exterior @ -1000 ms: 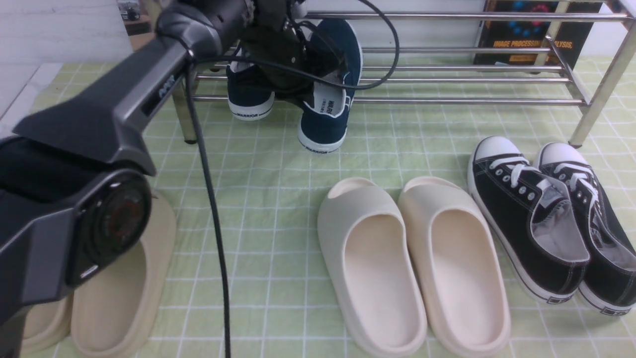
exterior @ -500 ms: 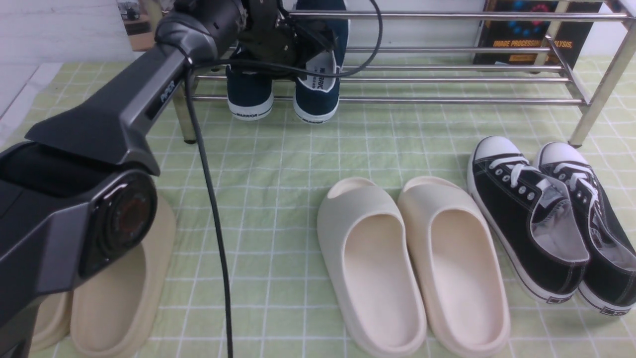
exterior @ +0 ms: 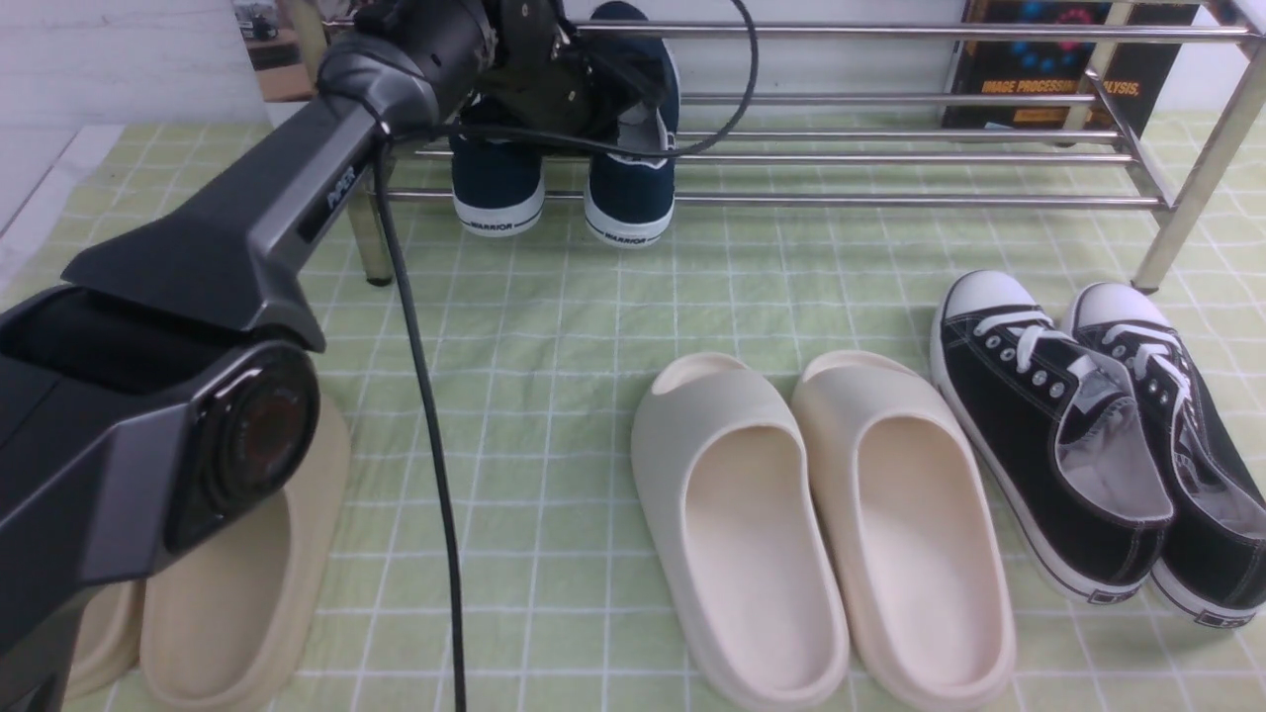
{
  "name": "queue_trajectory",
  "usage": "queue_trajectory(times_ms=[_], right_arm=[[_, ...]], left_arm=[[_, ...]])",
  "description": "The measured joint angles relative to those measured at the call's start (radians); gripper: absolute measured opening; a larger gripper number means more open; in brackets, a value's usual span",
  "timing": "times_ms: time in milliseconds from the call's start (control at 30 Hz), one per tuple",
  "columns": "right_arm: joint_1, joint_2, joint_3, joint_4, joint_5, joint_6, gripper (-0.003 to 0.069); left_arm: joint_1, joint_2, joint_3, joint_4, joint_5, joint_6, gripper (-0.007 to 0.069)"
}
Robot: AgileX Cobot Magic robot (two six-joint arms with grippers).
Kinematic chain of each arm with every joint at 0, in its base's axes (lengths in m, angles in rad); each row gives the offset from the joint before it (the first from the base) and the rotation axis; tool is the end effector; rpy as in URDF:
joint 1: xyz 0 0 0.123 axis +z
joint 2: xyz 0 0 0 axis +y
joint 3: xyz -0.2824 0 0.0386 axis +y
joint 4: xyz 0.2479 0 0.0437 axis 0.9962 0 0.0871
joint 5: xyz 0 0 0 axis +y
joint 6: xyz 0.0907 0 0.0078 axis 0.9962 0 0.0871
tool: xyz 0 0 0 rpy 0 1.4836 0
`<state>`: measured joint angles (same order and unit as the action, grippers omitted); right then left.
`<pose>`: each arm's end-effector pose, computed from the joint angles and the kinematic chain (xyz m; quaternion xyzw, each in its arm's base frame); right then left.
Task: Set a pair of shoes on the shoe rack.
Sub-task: Use the left arm to put a shoe into the shoe rack
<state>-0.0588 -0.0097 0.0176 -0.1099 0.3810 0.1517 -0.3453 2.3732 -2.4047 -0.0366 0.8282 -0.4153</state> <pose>0.0520 -0.0068 0.1736 0.0557 0.8027 -0.0191 0.5934 0.5122 -0.1869 0.2836 -0.0374 0.9078 -0.1711 0.3811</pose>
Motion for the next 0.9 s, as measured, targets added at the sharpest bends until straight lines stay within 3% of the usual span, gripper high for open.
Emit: queue_trajectory(times_ms=[100, 233, 400, 500, 633, 900], right_arm=[[0.0, 0.0, 0.0, 0.0, 0.0, 0.0, 0.0239], [0.0, 0.0, 0.0, 0.0, 0.0, 0.0, 0.0239], [0.0, 0.0, 0.0, 0.0, 0.0, 0.0, 0.0239], [0.0, 0.0, 0.0, 0.0, 0.0, 0.0, 0.0239], [0.0, 0.0, 0.0, 0.0, 0.0, 0.0, 0.0239], [0.0, 0.0, 0.0, 0.0, 0.0, 0.0, 0.0239]], left_arm=[[0.0, -0.03, -0.021, 0.015, 0.05, 0.0, 0.0239], [0.0, -0.091, -0.034, 0.024, 0.153, 0.019, 0.0239], [-0.008, -0.141, -0.04, 0.011, 0.318, 0.081, 0.0167], [-0.034, -0.123, -0.04, 0.008, 0.407, 0.115, 0.0077], [-0.064, -0.079, -0.04, 0.0, 0.401, 0.121, -0.0007], [-0.071, 0.021, -0.04, -0.051, 0.302, 0.121, -0.0013]])
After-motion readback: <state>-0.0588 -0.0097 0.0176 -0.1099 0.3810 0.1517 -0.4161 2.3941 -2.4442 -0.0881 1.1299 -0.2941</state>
